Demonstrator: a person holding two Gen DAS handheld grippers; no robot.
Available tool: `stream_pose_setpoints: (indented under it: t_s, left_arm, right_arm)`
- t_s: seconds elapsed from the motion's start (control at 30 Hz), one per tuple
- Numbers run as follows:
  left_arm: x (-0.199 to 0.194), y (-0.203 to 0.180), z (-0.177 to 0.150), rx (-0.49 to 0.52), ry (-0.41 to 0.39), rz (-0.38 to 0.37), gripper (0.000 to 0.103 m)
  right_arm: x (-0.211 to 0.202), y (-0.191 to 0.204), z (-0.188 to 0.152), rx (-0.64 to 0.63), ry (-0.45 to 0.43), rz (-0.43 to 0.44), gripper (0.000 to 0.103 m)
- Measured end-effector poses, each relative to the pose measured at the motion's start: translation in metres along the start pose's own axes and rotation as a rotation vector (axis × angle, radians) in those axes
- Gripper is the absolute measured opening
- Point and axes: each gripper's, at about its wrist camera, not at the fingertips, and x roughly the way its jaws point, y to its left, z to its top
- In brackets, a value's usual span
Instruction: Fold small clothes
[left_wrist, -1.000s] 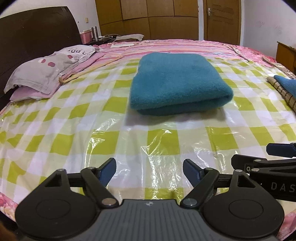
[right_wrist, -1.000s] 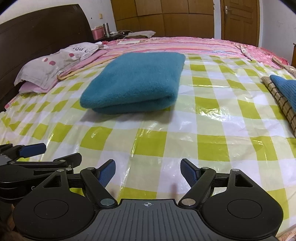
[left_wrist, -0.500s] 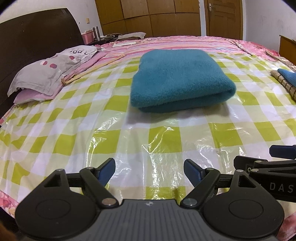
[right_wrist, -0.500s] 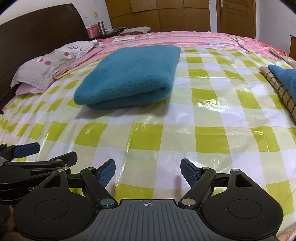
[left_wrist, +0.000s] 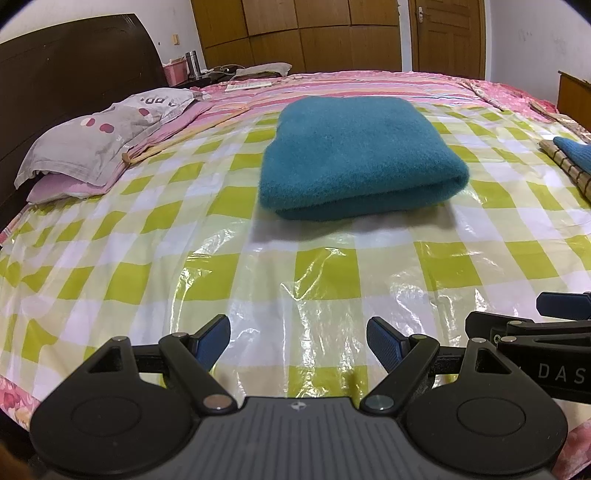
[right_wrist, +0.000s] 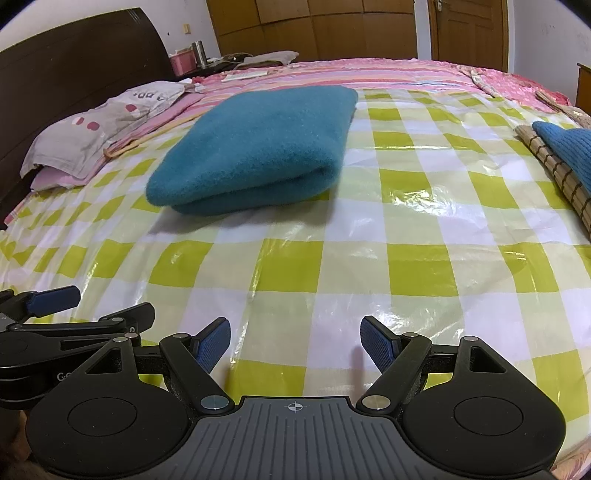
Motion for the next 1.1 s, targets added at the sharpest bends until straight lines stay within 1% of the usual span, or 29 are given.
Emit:
stream_pose_setpoints:
  t_s: [1.1]
  left_arm:
    - [-0.0006, -0.0007, -0.0033, -0.003, -0.001, 0.007, 0.085]
  right_arm:
    - [0.0002, 0.0013, -0.0022, 0.003, 0.005, -0.002, 0.079]
